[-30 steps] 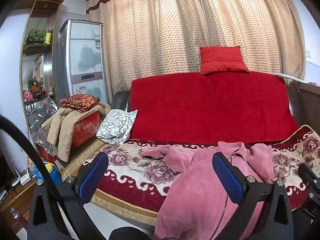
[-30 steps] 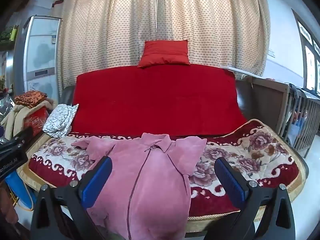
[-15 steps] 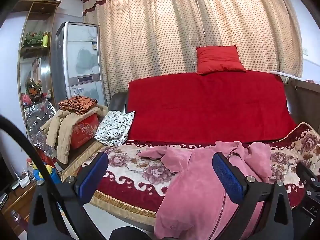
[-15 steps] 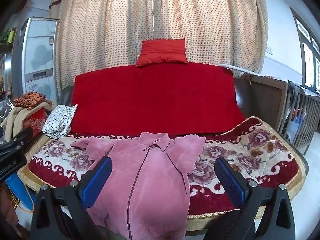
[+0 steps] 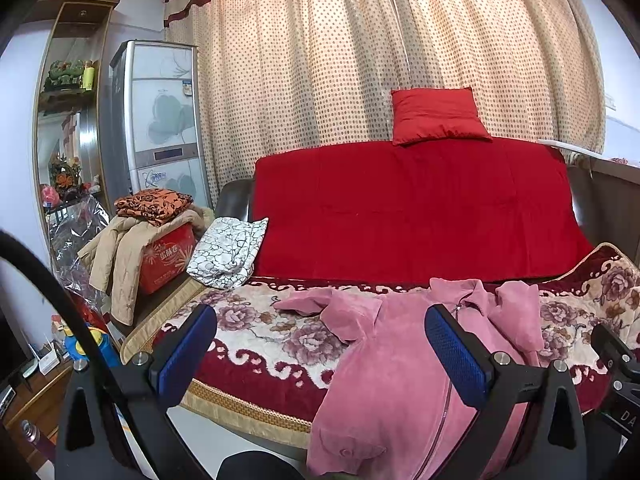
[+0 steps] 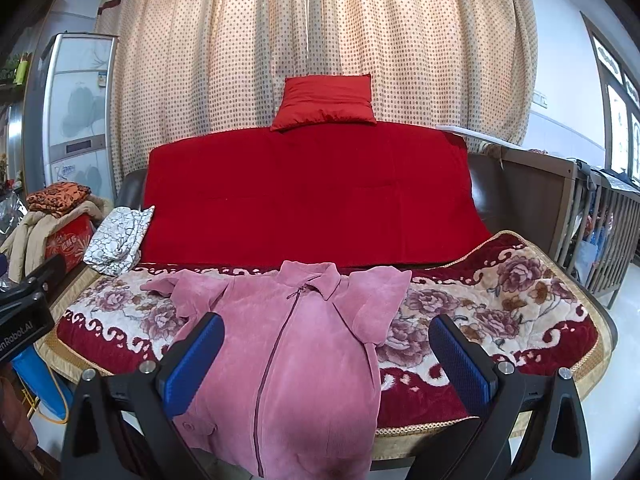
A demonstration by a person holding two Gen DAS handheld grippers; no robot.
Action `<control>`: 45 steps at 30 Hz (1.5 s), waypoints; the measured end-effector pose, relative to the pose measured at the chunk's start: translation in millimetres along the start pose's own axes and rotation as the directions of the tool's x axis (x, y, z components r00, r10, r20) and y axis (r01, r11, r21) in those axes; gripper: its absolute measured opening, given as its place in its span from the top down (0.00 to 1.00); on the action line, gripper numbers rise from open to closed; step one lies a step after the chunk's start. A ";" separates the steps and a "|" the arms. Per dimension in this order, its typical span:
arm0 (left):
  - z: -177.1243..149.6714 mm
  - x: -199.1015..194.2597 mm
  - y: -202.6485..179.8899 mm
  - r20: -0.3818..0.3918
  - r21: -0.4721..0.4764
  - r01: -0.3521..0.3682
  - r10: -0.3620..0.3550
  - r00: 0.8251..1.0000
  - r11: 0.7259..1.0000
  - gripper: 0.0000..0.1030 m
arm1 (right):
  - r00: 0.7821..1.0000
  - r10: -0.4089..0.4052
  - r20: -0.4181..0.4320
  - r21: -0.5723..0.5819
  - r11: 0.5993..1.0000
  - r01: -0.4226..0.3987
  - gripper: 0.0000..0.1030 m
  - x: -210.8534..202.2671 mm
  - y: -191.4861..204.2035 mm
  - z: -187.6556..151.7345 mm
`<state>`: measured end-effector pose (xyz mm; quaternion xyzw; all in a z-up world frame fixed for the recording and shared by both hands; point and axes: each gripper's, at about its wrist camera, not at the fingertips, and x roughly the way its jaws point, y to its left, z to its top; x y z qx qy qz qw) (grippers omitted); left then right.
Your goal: Fold large clothes
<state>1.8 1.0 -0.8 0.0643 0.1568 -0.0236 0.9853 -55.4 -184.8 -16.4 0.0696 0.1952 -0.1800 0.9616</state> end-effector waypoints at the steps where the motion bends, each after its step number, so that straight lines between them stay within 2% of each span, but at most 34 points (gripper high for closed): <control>1: -0.2 0.3 -0.7 -0.001 0.001 0.000 0.000 1.000 1.000 0.00 | 1.000 -0.002 0.000 -0.001 1.000 0.002 0.00 0.2 0.5 0.1; 12: -2.4 0.6 -8.6 -0.006 0.018 0.015 -0.015 1.000 1.000 0.00 | 0.999 -0.034 -0.009 -0.019 0.999 0.034 0.00 3.0 2.6 -0.5; 38: -3.8 4.4 -15.2 -0.015 0.040 0.022 -0.022 1.000 0.999 0.00 | 0.999 -0.046 0.007 -0.033 0.998 0.046 0.00 1.6 2.1 2.5; 42: -6.1 11.7 -18.2 -0.036 0.044 0.040 -0.039 0.999 0.998 0.00 | 0.999 -0.046 -0.001 -0.036 0.998 0.046 0.00 5.6 2.5 1.7; 45: -10.5 30.4 -21.4 -0.103 0.030 0.097 -0.094 0.990 0.995 0.00 | 0.999 -0.041 -0.017 -0.036 0.999 0.040 0.00 12.9 0.7 0.1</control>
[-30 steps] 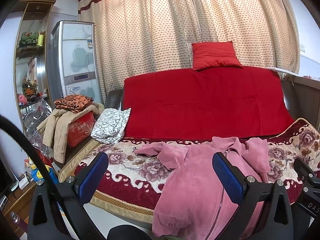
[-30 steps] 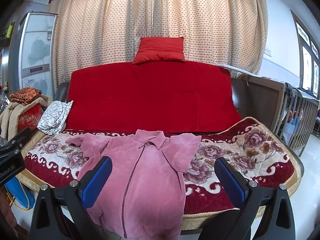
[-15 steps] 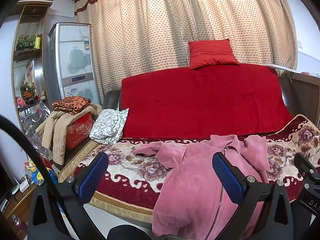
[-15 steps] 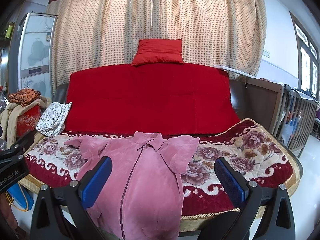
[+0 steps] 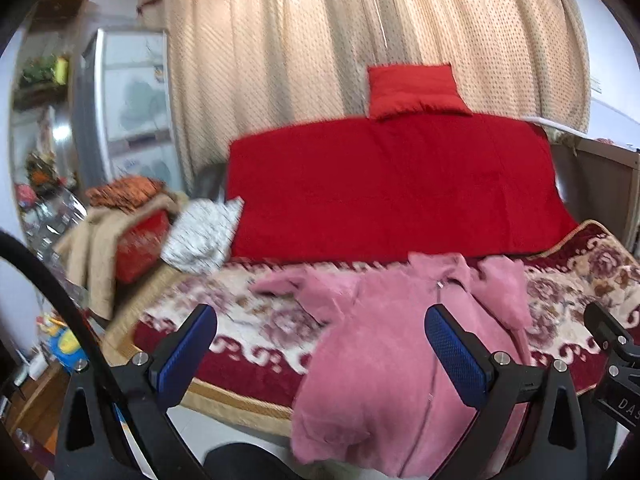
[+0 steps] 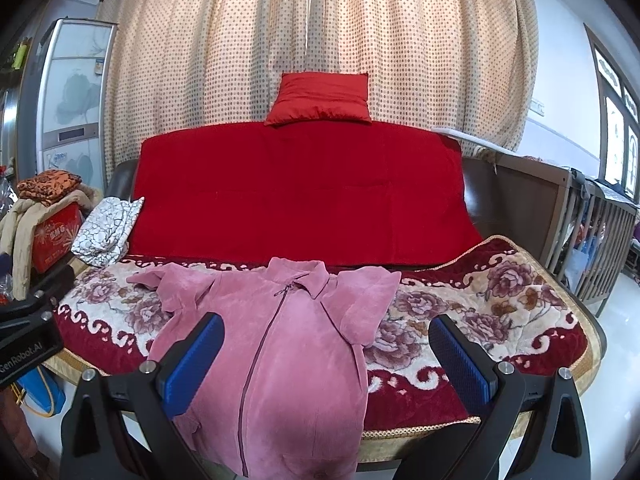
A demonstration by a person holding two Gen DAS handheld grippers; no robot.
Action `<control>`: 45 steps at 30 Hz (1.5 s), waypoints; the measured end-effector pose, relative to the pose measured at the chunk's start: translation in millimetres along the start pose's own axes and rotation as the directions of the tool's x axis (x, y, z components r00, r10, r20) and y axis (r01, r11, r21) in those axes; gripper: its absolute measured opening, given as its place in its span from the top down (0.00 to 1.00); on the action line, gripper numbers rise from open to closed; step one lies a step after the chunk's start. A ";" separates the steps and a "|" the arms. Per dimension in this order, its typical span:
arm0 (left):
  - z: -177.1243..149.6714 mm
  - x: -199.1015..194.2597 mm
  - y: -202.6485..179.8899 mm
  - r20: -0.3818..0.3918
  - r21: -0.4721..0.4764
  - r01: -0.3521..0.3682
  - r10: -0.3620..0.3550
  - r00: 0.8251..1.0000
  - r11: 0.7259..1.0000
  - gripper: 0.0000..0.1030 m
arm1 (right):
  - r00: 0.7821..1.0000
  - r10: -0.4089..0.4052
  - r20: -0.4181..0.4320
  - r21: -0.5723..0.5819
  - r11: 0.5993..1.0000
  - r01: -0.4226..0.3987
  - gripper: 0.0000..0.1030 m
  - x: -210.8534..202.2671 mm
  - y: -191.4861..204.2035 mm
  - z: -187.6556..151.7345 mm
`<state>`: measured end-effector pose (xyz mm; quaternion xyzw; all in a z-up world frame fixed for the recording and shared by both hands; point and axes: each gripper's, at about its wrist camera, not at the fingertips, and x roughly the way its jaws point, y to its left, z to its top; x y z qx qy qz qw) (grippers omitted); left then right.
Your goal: Fold large clothes
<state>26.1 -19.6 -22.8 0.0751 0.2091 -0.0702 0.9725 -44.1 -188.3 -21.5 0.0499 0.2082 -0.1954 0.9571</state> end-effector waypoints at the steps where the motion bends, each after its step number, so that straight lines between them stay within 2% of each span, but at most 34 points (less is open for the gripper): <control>1: -2.4 13.4 -1.5 -0.040 -0.004 0.031 -0.031 0.999 1.000 0.00 | 1.000 0.003 -0.008 0.001 1.000 -0.003 0.00 3.8 -1.3 -1.0; 3: -7.5 34.4 -4.4 -0.104 -0.011 0.067 -0.067 0.992 0.998 0.00 | 0.999 0.030 -0.034 0.015 0.999 -0.030 0.00 16.3 -7.0 -3.9; 4: -11.8 52.6 -6.9 -0.153 -0.020 0.091 -0.093 0.984 0.996 0.00 | 0.998 0.041 -0.044 0.026 0.999 -0.040 0.00 21.5 -10.0 -5.3; 8: -27.2 101.7 -19.0 -0.265 -0.027 0.118 -0.121 0.956 0.993 0.00 | 0.992 0.074 -0.100 0.087 0.994 -0.065 0.00 55.9 -32.4 -15.6; 10: -32.5 125.3 -24.7 -0.316 -0.047 0.142 -0.149 0.937 0.989 0.00 | 0.989 0.078 -0.126 0.101 0.993 -0.065 0.00 76.9 -44.8 -21.4; 14: -35.0 168.7 -35.5 -0.386 -0.071 0.147 -0.163 0.908 0.987 0.00 | 0.978 0.111 -0.178 0.127 0.988 -0.089 0.00 116.8 -67.2 -29.4; 19: -32.0 227.2 -52.3 -0.435 -0.059 0.121 -0.134 0.890 0.991 0.00 | 0.960 0.171 -0.220 0.207 0.970 -0.126 0.00 172.8 -101.3 -35.1; 20: -30.8 237.8 -54.4 -0.440 -0.055 0.112 -0.125 0.889 0.992 0.00 | 0.953 0.195 -0.232 0.239 0.961 -0.139 0.00 185.7 -108.7 -36.6; 24: -26.7 278.3 -64.0 -0.422 -0.051 0.072 -0.087 0.902 0.996 0.00 | 0.925 0.277 -0.262 0.385 0.908 -0.163 0.00 239.4 -137.9 -43.7; 31: -29.6 333.5 -74.6 -0.371 -0.137 0.061 -0.109 0.922 0.989 0.00 | 0.883 0.417 -0.218 0.587 0.778 -0.223 0.00 323.8 -163.2 -46.7; 33: -38.4 342.0 -72.5 -0.347 -0.150 0.059 -0.108 0.932 0.987 0.00 | 0.881 0.425 -0.207 0.617 0.756 -0.219 0.00 349.8 -169.4 -43.8; 36: -38.7 357.8 -69.9 -0.391 -0.168 0.037 -0.101 0.915 0.985 0.00 | 0.877 0.432 -0.207 0.654 0.728 -0.204 0.07 383.2 -177.9 -40.2; 38: -33.4 360.0 -67.2 -0.364 -0.176 0.034 -0.097 0.926 0.984 0.00 | 0.875 0.440 -0.202 0.691 0.698 -0.191 0.11 407.3 -185.5 -39.6; 40: -28.3 359.9 -66.3 -0.331 -0.160 0.004 -0.057 0.942 0.987 0.00 | 0.876 0.435 -0.208 0.722 0.673 -0.162 0.17 430.5 -195.4 -40.9; 43: -24.3 364.5 -69.7 -0.321 -0.152 0.011 -0.060 0.945 0.988 0.00 | 0.864 0.452 -0.221 0.760 0.636 -0.138 0.23 463.7 -204.4 -45.0; 45: -24.1 368.1 -74.6 -0.326 -0.136 0.021 -0.064 0.943 0.991 0.00 | 0.859 0.451 -0.243 0.763 0.636 -0.118 0.28 479.8 -205.8 -45.8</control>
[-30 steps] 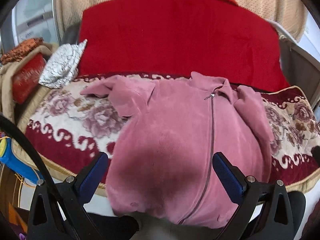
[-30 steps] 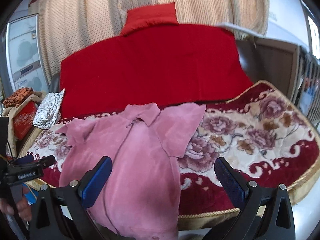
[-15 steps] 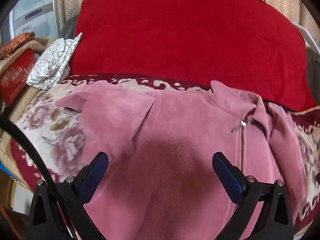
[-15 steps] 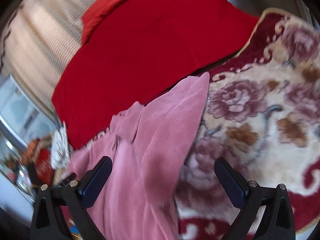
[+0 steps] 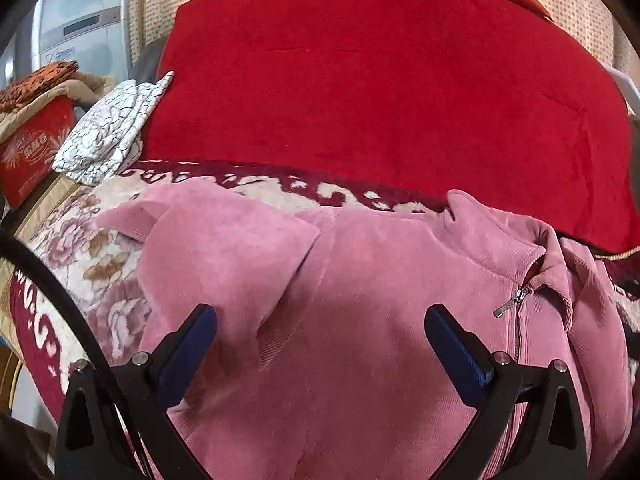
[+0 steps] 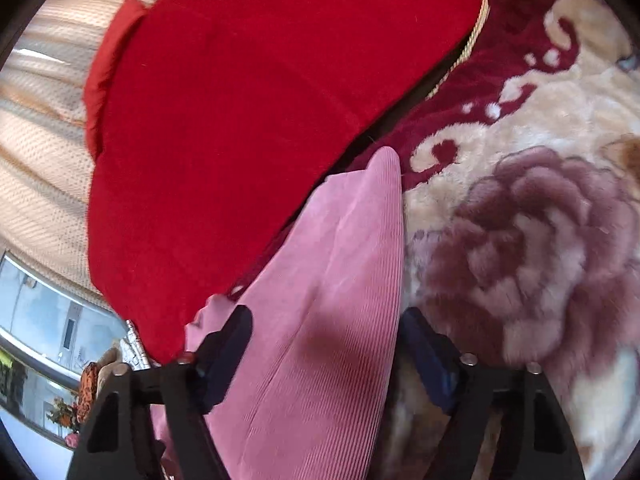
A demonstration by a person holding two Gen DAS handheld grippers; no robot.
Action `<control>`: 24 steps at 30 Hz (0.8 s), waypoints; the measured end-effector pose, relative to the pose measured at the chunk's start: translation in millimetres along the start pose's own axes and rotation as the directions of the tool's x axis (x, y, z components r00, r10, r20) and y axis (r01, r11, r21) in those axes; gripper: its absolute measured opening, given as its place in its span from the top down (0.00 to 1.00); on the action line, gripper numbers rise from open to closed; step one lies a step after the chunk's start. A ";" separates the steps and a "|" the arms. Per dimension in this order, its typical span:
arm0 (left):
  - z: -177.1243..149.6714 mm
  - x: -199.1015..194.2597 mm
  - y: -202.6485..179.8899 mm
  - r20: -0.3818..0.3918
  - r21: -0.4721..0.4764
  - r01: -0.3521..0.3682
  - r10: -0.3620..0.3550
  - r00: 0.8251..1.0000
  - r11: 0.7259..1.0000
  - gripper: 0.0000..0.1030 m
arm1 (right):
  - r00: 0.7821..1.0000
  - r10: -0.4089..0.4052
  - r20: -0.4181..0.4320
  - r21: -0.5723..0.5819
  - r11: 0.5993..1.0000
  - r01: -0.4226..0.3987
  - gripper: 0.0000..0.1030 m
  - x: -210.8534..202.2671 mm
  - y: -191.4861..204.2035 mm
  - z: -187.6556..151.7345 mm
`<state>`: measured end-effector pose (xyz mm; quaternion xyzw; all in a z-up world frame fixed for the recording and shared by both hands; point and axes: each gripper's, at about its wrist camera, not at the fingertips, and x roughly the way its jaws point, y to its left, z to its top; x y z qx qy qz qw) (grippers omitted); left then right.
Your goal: Fold large clothes
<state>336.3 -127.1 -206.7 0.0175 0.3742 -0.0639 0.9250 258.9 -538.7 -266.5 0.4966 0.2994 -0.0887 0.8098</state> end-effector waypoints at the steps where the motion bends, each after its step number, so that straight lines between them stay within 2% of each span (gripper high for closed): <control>1: 0.1 2.1 -2.2 -0.003 0.011 -0.002 0.002 1.000 1.000 0.00 | 1.000 -0.013 -0.004 0.007 1.000 0.013 0.31 7.7 -1.2 5.2; 2: -0.4 4.0 -2.4 -0.003 0.020 -0.005 0.005 1.000 1.000 0.00 | 1.000 -0.016 -0.001 0.005 1.000 0.016 0.32 11.1 -0.4 8.5; 3: -0.2 5.3 -4.4 -0.003 0.031 -0.007 0.007 1.000 1.000 0.00 | 1.000 -0.015 0.008 -0.003 1.000 0.015 0.40 12.9 1.4 11.2; 4: 0.0 6.4 -6.1 -0.001 0.045 -0.009 0.009 1.000 0.999 0.00 | 1.000 -0.006 0.008 -0.017 1.000 0.006 0.60 15.3 4.1 15.3; 5: -0.2 7.6 -7.3 -0.001 0.052 -0.012 0.012 1.000 0.999 0.00 | 1.000 0.001 -0.003 -0.030 1.000 -0.001 0.72 19.2 5.6 18.1; 9: 0.4 7.0 -3.5 0.006 0.054 -0.028 0.028 1.000 0.998 0.00 | 1.000 0.030 0.008 -0.050 0.998 -0.030 0.87 22.0 10.3 15.9; 12: 0.4 2.6 2.2 0.015 0.039 -0.028 0.027 1.000 0.999 0.00 | 0.991 0.118 0.069 -0.102 0.989 -0.111 0.91 3.8 24.5 8.7; 14: 1.1 -0.7 7.0 0.022 0.032 -0.031 0.030 0.999 0.999 0.00 | 0.979 0.192 0.069 -0.131 0.975 -0.182 0.91 -7.9 38.2 2.8; 16: 2.0 -3.2 11.4 0.029 0.026 -0.036 0.035 0.999 0.999 0.00 | 0.954 0.297 0.033 -0.128 0.948 -0.291 0.91 -17.4 53.3 -8.0; 19: 3.2 -9.4 23.1 0.050 0.011 -0.051 0.051 0.997 0.999 0.00 | 0.921 0.383 -0.073 -0.135 0.911 -0.390 0.91 -10.7 81.9 -31.3; 22: 4.2 -12.7 36.7 0.060 -0.008 -0.066 0.067 0.996 0.998 0.00 | 0.908 0.383 -0.169 -0.154 0.900 -0.408 0.91 4.5 107.0 -64.6; 24: 4.2 -13.8 46.0 0.056 -0.025 -0.070 0.071 0.996 0.997 0.00 | 0.932 0.281 -0.229 -0.207 0.921 -0.329 0.91 15.1 124.5 -90.2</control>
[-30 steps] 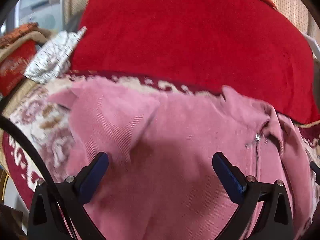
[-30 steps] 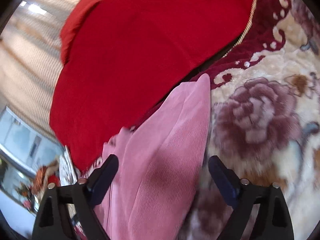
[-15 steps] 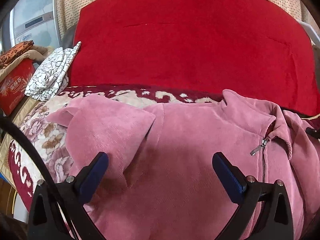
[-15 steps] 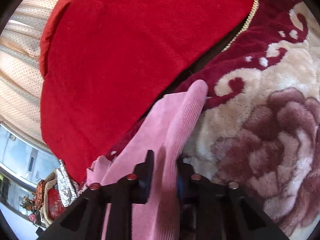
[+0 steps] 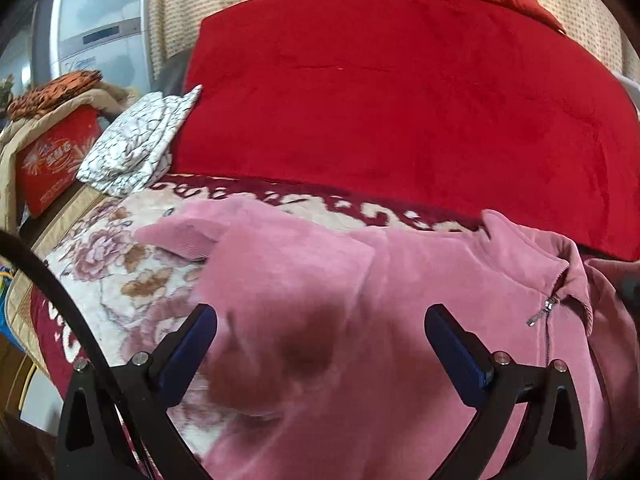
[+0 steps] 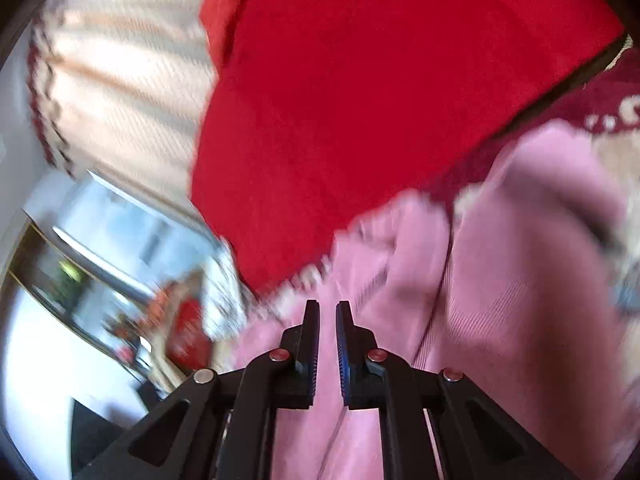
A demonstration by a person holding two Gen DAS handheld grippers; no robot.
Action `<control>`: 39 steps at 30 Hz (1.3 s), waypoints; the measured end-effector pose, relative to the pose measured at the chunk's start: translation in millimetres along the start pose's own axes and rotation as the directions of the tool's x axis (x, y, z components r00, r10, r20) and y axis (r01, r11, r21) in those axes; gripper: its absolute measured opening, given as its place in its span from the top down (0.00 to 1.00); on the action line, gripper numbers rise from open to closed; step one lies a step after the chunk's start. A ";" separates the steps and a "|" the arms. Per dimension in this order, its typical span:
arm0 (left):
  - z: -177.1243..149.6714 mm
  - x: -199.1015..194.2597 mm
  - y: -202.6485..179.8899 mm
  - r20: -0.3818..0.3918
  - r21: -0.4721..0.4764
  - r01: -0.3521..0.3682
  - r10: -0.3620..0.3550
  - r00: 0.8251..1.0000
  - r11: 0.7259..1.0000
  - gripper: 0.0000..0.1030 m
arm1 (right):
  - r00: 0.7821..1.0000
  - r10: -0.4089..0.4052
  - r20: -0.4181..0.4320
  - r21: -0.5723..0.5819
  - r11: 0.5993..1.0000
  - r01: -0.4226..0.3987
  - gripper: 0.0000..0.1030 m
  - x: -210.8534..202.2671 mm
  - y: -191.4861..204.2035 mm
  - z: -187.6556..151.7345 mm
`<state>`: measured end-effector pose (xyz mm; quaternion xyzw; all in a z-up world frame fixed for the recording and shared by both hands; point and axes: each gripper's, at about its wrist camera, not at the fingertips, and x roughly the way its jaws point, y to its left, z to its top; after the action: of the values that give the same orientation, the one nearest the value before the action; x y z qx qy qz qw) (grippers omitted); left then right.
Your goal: Fold large clothes
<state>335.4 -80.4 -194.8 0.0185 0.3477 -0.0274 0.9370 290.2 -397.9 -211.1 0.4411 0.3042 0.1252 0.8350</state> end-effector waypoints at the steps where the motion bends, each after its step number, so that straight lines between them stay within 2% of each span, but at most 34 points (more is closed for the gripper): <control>1: 0.0 -0.4 5.9 -0.004 -0.014 0.000 0.000 1.000 1.000 0.00 | 1.000 -0.025 -0.009 -0.020 1.000 0.025 0.90 0.1 6.2 -4.4; 5: 0.1 -1.4 13.2 -0.001 -0.042 0.021 -0.021 1.000 0.999 0.00 | 0.990 -0.062 0.126 -0.071 0.995 0.071 0.88 -45.1 20.5 -3.6; 6: 0.2 -0.8 12.7 -0.003 -0.042 0.025 -0.025 1.000 0.999 0.00 | 0.983 -0.084 0.164 -0.064 0.993 0.095 0.78 -60.2 17.6 -1.5; 7: 0.5 0.4 10.6 -0.012 -0.039 0.035 -0.035 0.999 0.999 0.00 | 0.975 -0.109 0.192 -0.050 0.991 0.120 0.48 -70.5 12.3 1.5; 9: 0.2 1.3 5.8 -0.023 -0.033 0.054 -0.055 0.998 0.998 0.00 | 0.956 -0.157 0.249 0.046 0.988 0.150 0.00 -89.4 -9.1 7.0; 10: -0.1 1.8 1.3 -0.025 -0.022 0.064 -0.064 0.998 0.998 0.00 | 0.942 -0.147 0.303 0.109 0.987 0.120 0.00 -99.6 -22.7 8.4; 12: -1.2 2.2 -7.6 -0.024 0.008 0.058 -0.057 0.998 0.998 0.00 | 0.949 -0.145 0.281 0.177 0.979 0.098 0.01 -98.0 -41.6 14.8; 14: -2.2 4.4 -15.4 -0.027 0.039 0.052 -0.051 0.998 0.998 0.00 | 0.960 -0.176 0.216 0.208 0.969 0.131 0.12 -81.5 -55.7 21.1; 15: -2.2 5.7 -17.9 -0.030 0.048 0.051 -0.050 0.998 0.998 0.00 | 0.963 -0.197 0.185 0.205 0.966 0.158 0.22 -71.7 -58.1 21.3; 17: -2.2 7.4 -21.3 -0.035 0.054 0.054 -0.052 0.998 0.997 0.00 | 0.961 -0.243 0.130 0.184 0.959 0.218 0.32 -51.0 -65.5 22.7; 18: -2.2 8.3 -22.1 -0.038 0.056 0.056 -0.054 0.998 0.997 0.00 | 0.961 -0.256 0.103 0.169 0.957 0.236 0.45 -40.8 -69.2 23.3; 19: -2.2 9.2 -22.6 -0.041 0.059 0.055 -0.053 0.998 0.997 0.00 | 0.955 -0.288 0.069 0.145 0.950 0.276 0.68 -31.5 -71.9 23.8; 20: -2.2 9.2 -22.3 -0.041 0.061 0.054 -0.051 0.998 0.997 0.00 | 0.941 -0.334 0.052 0.119 0.938 0.326 0.75 -27.8 -74.4 23.8; 21: -2.0 9.2 -21.5 -0.041 0.062 0.053 -0.050 0.998 0.997 0.00 | 0.922 -0.384 0.052 0.088 0.921 0.378 0.77 -21.5 -71.5 22.8; 24: -0.3 7.2 -15.3 -0.035 0.048 0.051 -0.049 0.998 0.998 0.00 | 0.910 -0.400 0.112 0.049 0.917 0.397 0.83 -28.1 -52.3 17.5; 26: 0.5 4.3 -9.1 -0.027 0.031 0.050 -0.049 0.998 0.998 0.00 | 0.890 -0.415 0.187 -0.043 0.902 0.430 0.85 -34.3 -23.6 10.5; 27: 1.3 3.7 -7.1 -0.025 0.026 0.050 -0.049 0.998 0.998 0.00 | 0.890 -0.397 0.224 -0.110 0.897 0.427 0.88 -35.6 -3.6 3.1; 28: 2.0 1.7 -2.9 -0.020 0.017 0.049 -0.049 0.999 0.999 0.00 | 0.907 -0.354 0.229 -0.159 0.906 0.393 0.91 -32.8 10.8 -4.7; 30: 3.6 -1.0 4.8 -0.011 0.007 0.047 -0.047 0.999 0.999 0.00 | 0.946 -0.275 0.171 -0.228 0.923 0.309 0.92 -23.2 33.0 -17.1; 32: 4.7 -3.3 14.7 -0.004 -0.004 0.045 -0.045 0.999 0.999 0.00 | 0.968 -0.234 0.091 -0.288 0.924 0.250 0.92 -5.9 50.9 -37.2; 34: 5.6 -4.0 26.2 -0.002 -0.024 0.051 -0.052 0.999 0.998 0.00 | 0.971 -0.238 0.008 -0.357 0.906 0.226 0.90 15.1 65.2 -62.8; 36: 5.5 -2.4 36.3 -0.009 -0.046 0.063 -0.064 0.998 0.997 0.00 | 0.964 -0.254 -0.080 -0.400 0.894 0.202 0.87 33.3 66.9 -87.9; 39: 4.6 1.7 42.3 -0.035 -0.079 0.113 -0.116 0.993 0.990 0.00 | 0.958 -0.254 -0.130 -0.358 0.913 0.193 0.86 36.7 54.2 -109.0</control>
<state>342.4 -38.5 -191.8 -0.0370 0.3673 -0.0675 0.9269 254.8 -277.0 -228.0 0.2390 0.3980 0.1175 0.8779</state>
